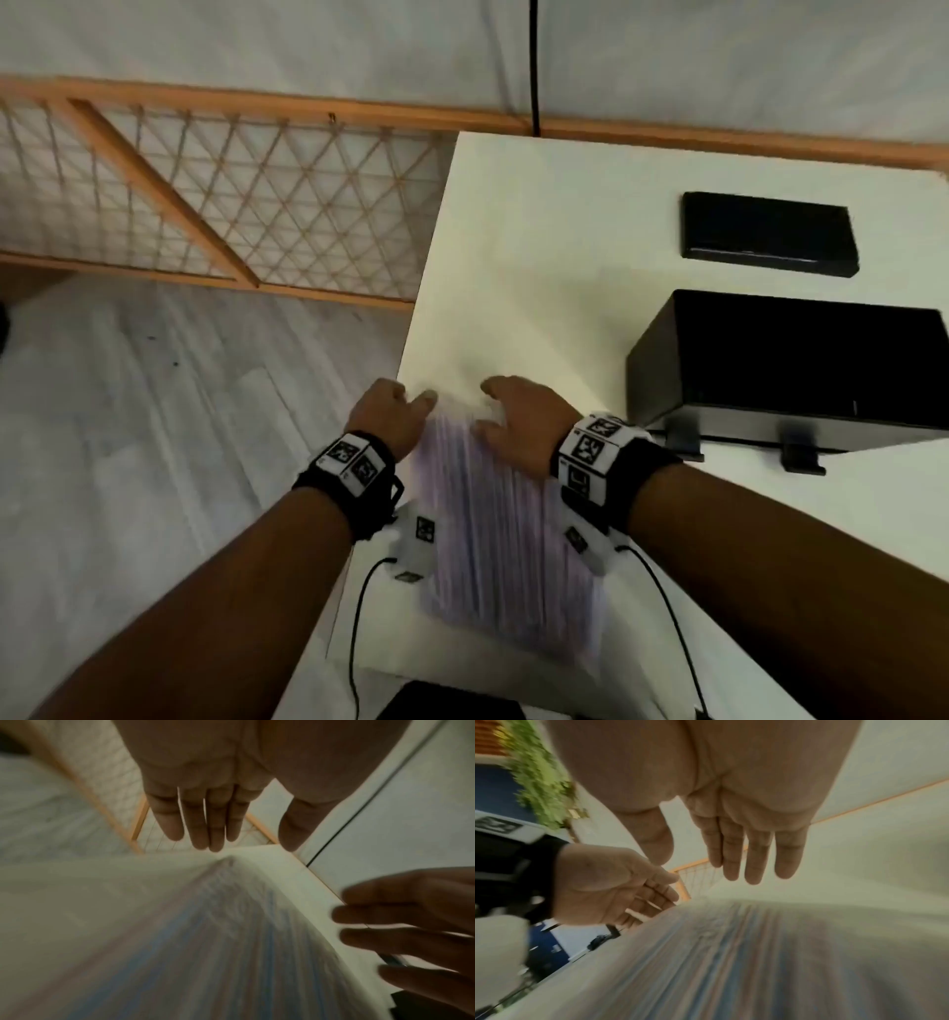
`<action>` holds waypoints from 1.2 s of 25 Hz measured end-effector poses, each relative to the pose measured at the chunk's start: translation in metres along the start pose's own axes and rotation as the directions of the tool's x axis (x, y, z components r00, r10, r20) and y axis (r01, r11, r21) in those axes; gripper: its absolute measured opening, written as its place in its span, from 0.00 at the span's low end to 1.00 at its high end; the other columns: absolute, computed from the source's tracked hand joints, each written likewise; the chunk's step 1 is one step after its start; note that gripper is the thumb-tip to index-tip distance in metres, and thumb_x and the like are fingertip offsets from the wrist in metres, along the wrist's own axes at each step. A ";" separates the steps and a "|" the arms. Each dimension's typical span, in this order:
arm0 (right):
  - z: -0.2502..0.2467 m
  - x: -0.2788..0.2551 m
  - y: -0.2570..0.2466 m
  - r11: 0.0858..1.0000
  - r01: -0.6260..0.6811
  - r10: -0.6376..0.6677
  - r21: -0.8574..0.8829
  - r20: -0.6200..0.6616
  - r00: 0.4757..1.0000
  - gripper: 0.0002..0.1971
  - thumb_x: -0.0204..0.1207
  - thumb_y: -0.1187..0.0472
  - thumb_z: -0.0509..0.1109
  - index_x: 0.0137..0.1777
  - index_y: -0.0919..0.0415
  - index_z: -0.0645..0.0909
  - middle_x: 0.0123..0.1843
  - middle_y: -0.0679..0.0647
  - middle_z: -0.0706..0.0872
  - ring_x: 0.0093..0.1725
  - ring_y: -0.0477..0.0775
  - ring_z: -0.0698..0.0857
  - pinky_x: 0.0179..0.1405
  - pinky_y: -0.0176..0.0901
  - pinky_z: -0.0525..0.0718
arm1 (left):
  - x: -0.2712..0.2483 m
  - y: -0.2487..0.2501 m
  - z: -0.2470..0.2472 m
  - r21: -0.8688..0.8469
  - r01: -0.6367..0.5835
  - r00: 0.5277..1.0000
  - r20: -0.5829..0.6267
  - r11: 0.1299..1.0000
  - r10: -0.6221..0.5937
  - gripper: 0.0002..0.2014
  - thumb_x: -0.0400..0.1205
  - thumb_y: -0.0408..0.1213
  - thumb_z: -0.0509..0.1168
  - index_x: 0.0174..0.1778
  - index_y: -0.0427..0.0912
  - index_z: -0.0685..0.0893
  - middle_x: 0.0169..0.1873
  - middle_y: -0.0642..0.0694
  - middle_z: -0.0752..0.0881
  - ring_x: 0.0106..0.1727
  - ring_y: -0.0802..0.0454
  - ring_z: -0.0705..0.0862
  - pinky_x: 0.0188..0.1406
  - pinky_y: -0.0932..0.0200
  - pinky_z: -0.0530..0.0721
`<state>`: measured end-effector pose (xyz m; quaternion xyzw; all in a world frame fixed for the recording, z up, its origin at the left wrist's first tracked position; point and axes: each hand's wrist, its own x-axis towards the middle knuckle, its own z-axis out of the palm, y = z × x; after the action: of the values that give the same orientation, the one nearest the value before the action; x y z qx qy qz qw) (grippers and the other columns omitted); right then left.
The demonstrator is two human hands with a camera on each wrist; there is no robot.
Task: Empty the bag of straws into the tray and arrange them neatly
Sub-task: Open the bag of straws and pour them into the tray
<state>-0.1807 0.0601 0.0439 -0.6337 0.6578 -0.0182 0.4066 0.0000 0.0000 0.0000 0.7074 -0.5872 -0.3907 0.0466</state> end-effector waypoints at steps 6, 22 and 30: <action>0.016 0.076 -0.022 0.990 -0.123 0.129 -0.074 0.086 0.988 0.19 0.85 0.45 0.56 0.63 0.56 0.80 0.65 0.58 0.84 0.65 0.63 0.81 0.57 0.48 0.76 | 0.018 0.006 0.018 -0.202 0.053 0.996 0.082 0.978 -0.037 0.23 0.89 0.47 0.62 0.48 0.27 0.90 0.45 0.33 0.88 0.50 0.40 0.85 0.46 0.56 0.76; -0.014 0.036 0.014 0.999 0.035 -0.037 0.040 0.048 0.998 0.17 0.86 0.54 0.60 0.33 0.52 0.72 0.34 0.45 0.76 0.36 0.48 0.75 0.36 0.42 0.70 | 0.001 0.033 0.019 -0.330 -0.102 0.972 0.166 0.938 0.164 0.16 0.74 0.45 0.77 0.26 0.42 0.81 0.28 0.45 0.80 0.35 0.51 0.76 0.37 0.57 0.73; -0.019 -0.009 0.044 1.000 -0.015 0.018 0.017 -0.155 0.988 0.13 0.87 0.56 0.56 0.38 0.52 0.71 0.33 0.43 0.75 0.42 0.52 0.77 0.42 0.41 0.67 | -0.013 0.049 -0.004 -0.193 -0.348 0.937 -0.046 0.917 0.346 0.19 0.85 0.38 0.69 0.33 0.27 0.82 0.30 0.36 0.80 0.35 0.49 0.76 0.36 0.54 0.71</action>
<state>-0.2283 0.0674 0.0377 -0.6216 0.6926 -0.0693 0.3593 -0.0362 -0.0055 0.0347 0.5860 -0.6612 -0.4288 0.1883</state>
